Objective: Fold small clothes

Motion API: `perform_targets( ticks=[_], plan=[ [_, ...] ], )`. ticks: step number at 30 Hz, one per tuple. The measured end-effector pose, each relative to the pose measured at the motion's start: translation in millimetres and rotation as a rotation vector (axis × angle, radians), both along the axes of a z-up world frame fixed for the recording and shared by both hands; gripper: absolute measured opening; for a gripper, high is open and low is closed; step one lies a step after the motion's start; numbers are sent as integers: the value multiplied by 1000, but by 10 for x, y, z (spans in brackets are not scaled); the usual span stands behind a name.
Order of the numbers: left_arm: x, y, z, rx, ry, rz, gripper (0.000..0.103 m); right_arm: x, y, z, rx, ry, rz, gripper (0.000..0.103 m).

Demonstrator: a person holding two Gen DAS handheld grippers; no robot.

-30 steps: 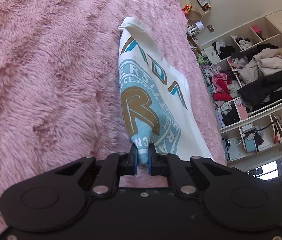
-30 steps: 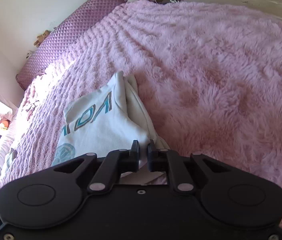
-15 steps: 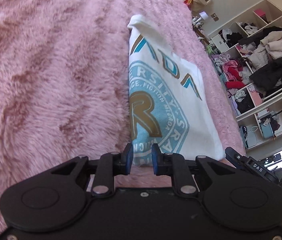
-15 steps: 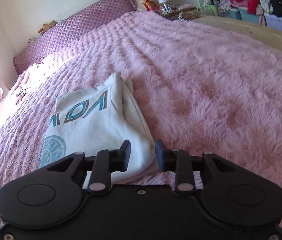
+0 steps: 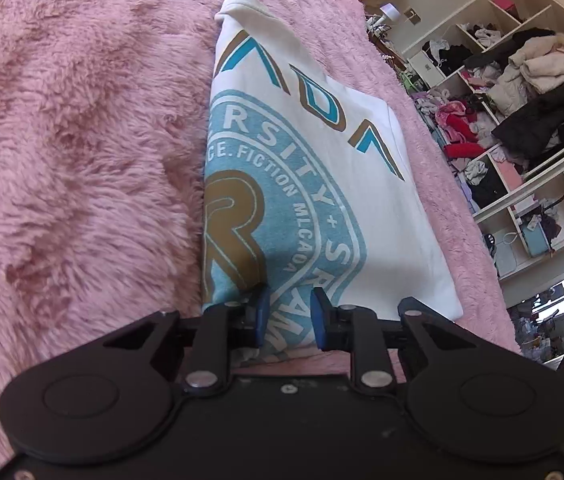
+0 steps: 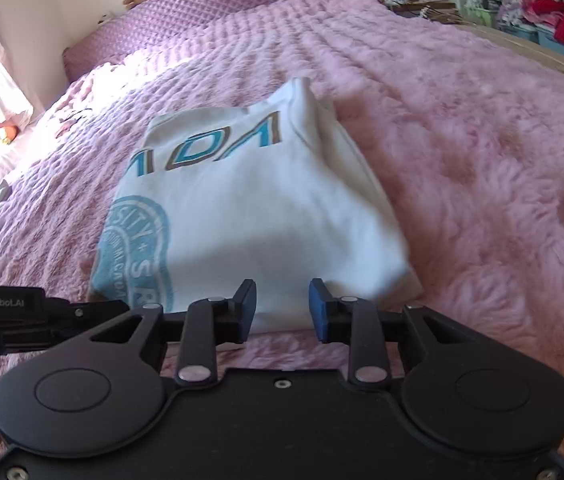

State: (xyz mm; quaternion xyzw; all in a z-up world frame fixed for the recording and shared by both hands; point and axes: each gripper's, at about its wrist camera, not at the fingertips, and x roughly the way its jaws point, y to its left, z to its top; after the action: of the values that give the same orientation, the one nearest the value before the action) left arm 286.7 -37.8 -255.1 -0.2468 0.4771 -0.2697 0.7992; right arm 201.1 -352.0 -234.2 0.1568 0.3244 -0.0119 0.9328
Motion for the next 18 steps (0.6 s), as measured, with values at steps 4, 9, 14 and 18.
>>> perform_targets(
  ticks=[4, 9, 14, 18],
  plan=[
    [59, 144, -61, -88, 74, 23, 16, -99, -302, -31, 79, 16, -50, 17],
    [11, 309, 287, -113, 17, 25, 50, -142, -404, 121, 142, 23, 20, 28],
    [204, 517, 673, -55, -156, 79, 78, 72, -676, 418, 210, -124, 69, 67],
    [643, 639, 483, -88, -57, 92, 85, 557, -990, 362, 310, -100, 87, 71]
  ],
)
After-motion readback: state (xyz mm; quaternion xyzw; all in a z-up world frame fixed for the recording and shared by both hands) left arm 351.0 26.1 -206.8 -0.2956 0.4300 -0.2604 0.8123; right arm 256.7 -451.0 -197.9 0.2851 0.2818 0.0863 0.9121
